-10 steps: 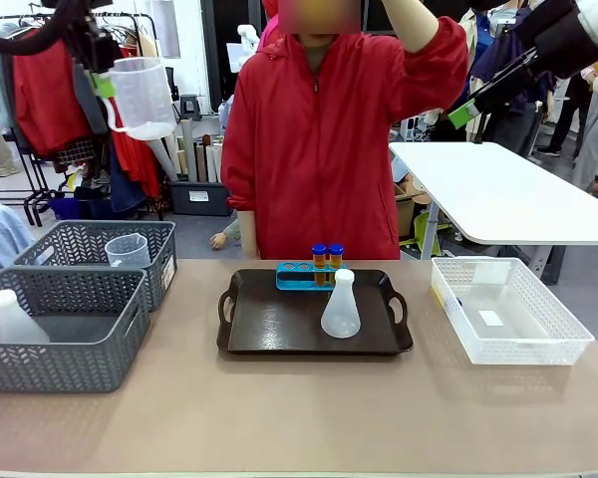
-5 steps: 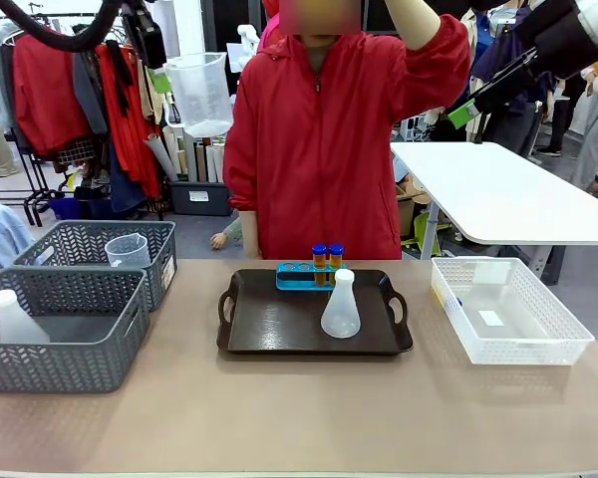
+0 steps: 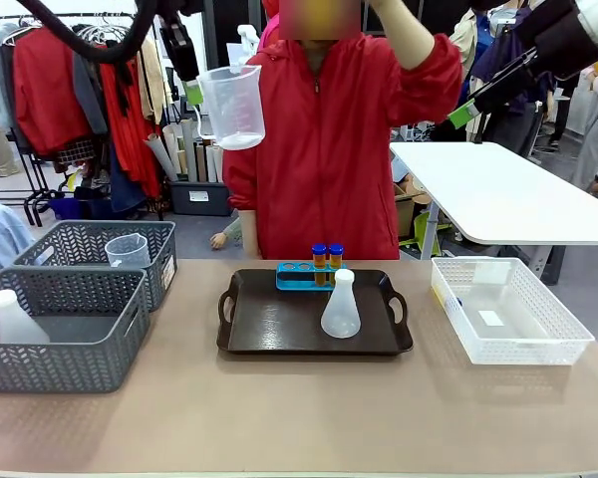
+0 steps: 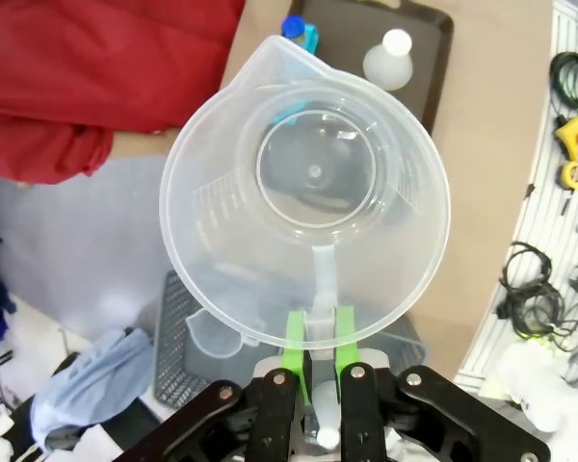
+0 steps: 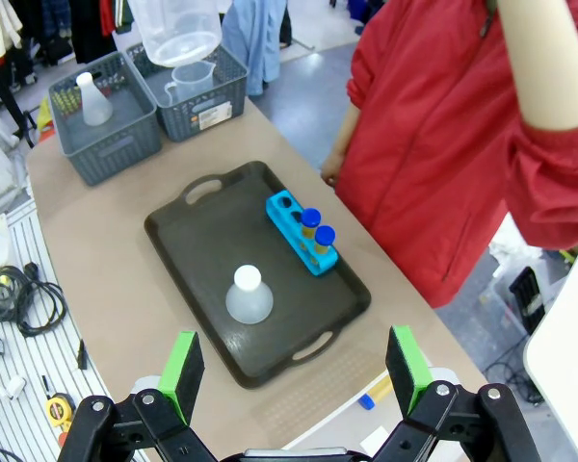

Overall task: Prepare the laboratory tools.
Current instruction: Pick up one Large Measuring Cup and place it on the Handle tray.

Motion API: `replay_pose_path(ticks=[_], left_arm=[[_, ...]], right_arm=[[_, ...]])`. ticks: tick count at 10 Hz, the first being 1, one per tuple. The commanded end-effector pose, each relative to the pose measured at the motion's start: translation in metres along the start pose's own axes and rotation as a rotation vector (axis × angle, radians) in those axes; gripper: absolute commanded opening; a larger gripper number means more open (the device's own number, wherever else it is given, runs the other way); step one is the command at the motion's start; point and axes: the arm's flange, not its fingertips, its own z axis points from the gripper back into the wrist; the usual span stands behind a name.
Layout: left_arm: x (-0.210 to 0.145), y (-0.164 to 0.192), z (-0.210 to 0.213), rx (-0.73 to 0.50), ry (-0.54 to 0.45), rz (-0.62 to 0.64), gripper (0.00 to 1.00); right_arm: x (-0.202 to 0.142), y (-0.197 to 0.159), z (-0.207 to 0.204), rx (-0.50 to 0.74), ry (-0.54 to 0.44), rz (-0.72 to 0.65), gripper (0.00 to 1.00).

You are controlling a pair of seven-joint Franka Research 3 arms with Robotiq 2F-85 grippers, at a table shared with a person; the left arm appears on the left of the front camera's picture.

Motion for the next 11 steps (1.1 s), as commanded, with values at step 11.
replay_pose_path(ticks=[11], left_arm=[[-0.015, 0.000, -0.021, -0.039, 0.021, 0.026, 0.00]], right_arm=[[0.000, 0.000, 0.001, 0.008, -0.009, -0.001, 1.00]])
